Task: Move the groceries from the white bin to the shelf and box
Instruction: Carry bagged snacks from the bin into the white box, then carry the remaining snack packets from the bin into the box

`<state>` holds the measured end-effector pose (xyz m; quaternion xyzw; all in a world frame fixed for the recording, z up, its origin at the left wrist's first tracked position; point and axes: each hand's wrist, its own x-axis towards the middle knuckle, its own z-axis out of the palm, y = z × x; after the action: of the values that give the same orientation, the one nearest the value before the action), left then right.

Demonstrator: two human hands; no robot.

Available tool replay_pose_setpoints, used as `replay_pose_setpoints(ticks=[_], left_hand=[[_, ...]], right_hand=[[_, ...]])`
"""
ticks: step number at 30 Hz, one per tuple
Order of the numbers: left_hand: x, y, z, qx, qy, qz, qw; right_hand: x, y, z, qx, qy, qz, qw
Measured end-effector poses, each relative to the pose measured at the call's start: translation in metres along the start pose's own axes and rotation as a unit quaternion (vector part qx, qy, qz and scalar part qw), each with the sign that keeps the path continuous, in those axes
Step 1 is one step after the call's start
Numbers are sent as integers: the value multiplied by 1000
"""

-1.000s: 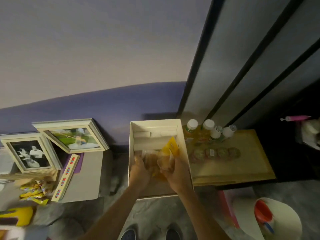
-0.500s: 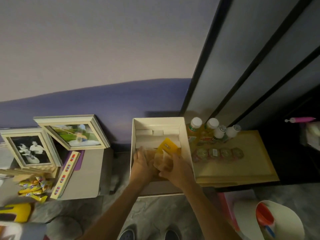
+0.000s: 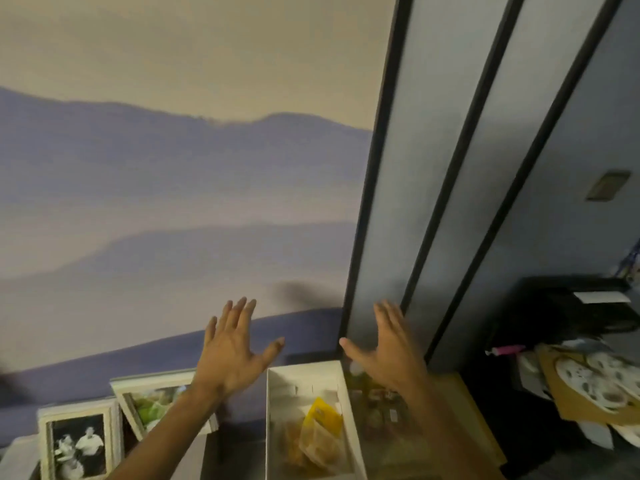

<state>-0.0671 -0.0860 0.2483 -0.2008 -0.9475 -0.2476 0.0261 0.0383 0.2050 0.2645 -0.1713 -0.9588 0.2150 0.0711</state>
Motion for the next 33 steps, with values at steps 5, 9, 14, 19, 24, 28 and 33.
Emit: replay_pose_setpoints(ticks=[5,9,14,19,24,28,33], left_hand=[[7,16,-95,44,71,41,996],[-11,16,-139,46,106,36,993],[-63,-4,-174,57,150,-16,987],[-153,-38,-199,77,202,-123,968],[-272,-58,-216,108,233,-255,932],[-370,-70,-228,114,260,-349,893],[-468,-94,-245,114,281,-437,847]], right_hand=[[-4,-53,-73,-11,46,-35,998],[-16,-93,-89,2,67,-67,995],[-27,-149,-79,18,37,-144,989],[-47,-210,-51,24,-29,-244,969],[-92,-271,-14,35,-107,-353,929],[-150,-321,21,49,-161,-429,887],[-221,-386,66,55,-221,-501,835]])
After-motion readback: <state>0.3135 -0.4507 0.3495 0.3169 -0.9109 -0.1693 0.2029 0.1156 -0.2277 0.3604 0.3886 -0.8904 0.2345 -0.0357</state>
